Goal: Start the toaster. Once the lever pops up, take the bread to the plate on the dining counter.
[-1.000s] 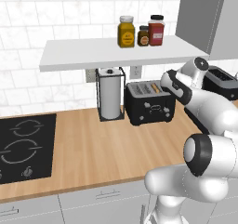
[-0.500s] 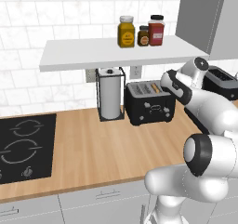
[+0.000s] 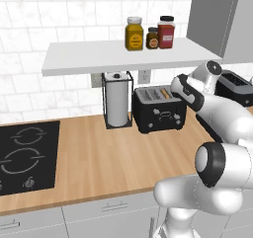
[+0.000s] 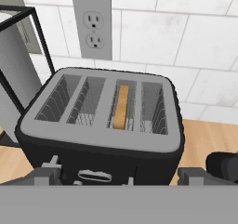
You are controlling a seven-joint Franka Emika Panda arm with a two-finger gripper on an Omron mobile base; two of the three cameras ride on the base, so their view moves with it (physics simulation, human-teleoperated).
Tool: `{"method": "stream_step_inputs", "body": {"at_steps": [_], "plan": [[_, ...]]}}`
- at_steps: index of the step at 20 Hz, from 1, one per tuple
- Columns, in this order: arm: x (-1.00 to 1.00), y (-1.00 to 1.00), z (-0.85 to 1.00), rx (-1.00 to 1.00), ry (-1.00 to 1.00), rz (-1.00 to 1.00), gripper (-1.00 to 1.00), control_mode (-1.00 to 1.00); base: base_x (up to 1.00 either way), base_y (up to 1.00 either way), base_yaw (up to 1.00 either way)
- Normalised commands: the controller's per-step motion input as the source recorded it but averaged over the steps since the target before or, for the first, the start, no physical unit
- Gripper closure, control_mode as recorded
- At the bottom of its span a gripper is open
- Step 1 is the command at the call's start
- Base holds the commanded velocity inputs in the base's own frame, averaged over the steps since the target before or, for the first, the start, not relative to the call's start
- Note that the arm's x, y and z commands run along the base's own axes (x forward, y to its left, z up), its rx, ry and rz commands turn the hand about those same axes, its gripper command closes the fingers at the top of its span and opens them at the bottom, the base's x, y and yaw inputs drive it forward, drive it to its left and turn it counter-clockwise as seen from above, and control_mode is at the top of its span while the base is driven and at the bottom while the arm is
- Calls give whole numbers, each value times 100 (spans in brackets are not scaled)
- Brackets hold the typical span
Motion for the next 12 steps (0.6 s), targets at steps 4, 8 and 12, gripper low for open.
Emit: {"method": "stream_step_inputs", "body": {"at_steps": [4, 8, 12], "plan": [[0, 0, 0, 0, 0, 0, -100, -100, 0, 0, 0], [0, 0, 0, 0, 0, 0, -100, -100, 0, 0, 0], [0, 0, 0, 0, 0, 0, -100, -100, 0, 0, 0]]}}
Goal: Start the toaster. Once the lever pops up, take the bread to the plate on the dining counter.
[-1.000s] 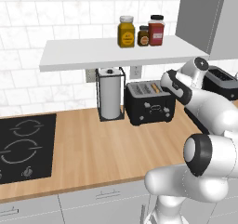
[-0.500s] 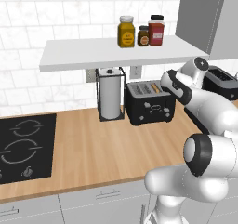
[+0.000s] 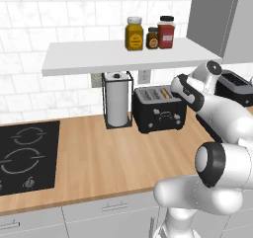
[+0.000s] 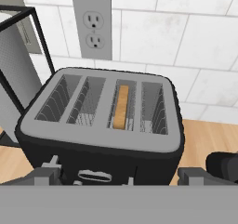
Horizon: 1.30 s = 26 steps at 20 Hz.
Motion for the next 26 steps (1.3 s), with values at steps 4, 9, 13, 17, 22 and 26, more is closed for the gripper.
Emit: {"method": "stream_step_inputs", "body": {"at_steps": [4, 9, 13, 17, 22, 26], "plan": [[0, 0, 0, 0, 0, 0, -100, -100, 0, 0, 0], [0, 0, 0, 0, 0, 0, -100, -100, 0, 0, 0], [0, 0, 0, 0, 0, 0, -100, -100, 0, 0, 0], [0, 0, 0, 0, 0, 0, -100, -100, 0, 0, 0], [0, 0, 0, 0, 0, 0, -100, -100, 0, 0, 0], [0, 0, 0, 0, 0, 0, -100, -100, 0, 0, 0]]}}
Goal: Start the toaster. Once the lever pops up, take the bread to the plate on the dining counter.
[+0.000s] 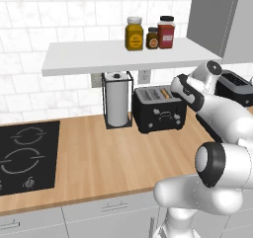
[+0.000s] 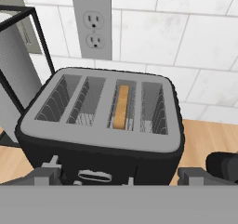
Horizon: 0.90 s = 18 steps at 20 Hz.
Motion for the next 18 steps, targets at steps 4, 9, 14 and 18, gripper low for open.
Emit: {"method": "stream_step_inputs", "body": {"at_steps": [4, 9, 14, 18], "plan": [[0, 0, 0, 0, 0, 0, -100, -100, 0, 0, 0], [0, 0, 0, 0, 0, 0, -100, -100, 0, 0, 0], [0, 0, 0, 0, 0, 0, -100, -100, 0, 0, 0], [0, 0, 0, 0, 0, 0, -100, -100, 0, 0, 0]]}}
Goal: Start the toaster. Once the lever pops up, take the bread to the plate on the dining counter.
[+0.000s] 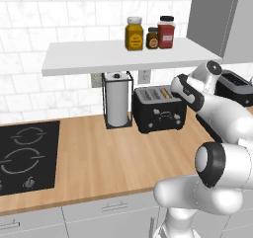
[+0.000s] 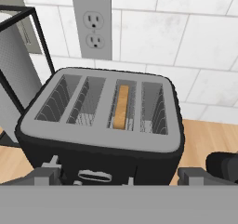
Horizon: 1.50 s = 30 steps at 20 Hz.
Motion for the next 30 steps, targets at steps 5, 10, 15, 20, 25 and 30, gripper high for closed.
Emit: {"method": "stream_step_inputs", "body": {"at_steps": [5, 10, 15, 20, 25, 30], "plan": [[0, 0, 0, 0, 0, 0, -100, -100, 0, 0, 0], [0, 0, 0, 0, 0, 0, -100, -100, 0, 0, 0], [0, 0, 0, 0, 0, 0, -100, -100, 0, 0, 0], [0, 0, 0, 0, 0, 0, -100, -100, 0, 0, 0], [0, 0, 0, 0, 0, 0, -100, -100, 0, 0, 0], [0, 0, 0, 0, 0, 0, -100, -100, 0, 0, 0]]}}
